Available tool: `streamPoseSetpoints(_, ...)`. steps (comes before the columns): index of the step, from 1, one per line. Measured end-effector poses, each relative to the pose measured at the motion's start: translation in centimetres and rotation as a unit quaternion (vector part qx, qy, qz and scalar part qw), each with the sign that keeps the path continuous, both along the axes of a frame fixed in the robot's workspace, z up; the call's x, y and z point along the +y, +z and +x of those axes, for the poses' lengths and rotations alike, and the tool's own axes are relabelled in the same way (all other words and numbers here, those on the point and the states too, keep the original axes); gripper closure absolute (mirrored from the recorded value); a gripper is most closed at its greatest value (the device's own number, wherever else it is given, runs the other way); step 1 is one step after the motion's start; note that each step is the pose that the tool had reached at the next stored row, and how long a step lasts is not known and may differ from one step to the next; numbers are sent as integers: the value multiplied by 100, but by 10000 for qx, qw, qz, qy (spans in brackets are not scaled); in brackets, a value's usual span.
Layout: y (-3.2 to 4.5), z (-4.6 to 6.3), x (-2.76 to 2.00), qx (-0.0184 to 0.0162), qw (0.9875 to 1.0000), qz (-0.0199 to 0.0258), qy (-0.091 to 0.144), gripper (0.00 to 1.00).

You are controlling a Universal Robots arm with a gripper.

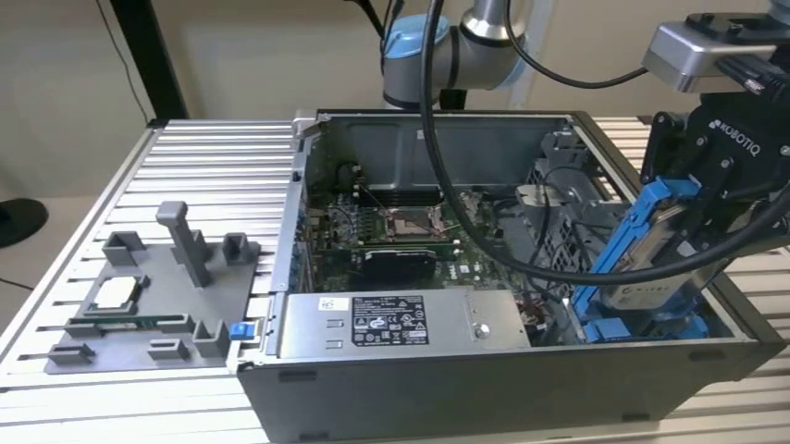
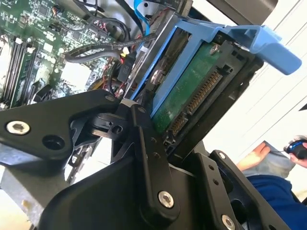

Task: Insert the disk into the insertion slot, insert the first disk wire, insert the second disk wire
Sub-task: 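Insert the disk into the insertion slot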

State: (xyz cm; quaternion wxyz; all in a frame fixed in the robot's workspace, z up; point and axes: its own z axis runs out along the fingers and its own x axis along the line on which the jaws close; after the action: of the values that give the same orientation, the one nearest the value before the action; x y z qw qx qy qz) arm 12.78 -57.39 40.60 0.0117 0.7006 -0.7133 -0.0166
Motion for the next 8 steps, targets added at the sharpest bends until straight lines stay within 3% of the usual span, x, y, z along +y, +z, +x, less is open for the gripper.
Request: streamPoseSetpoints(8, -137, 0, 12, 0, 10000, 0, 0, 100)
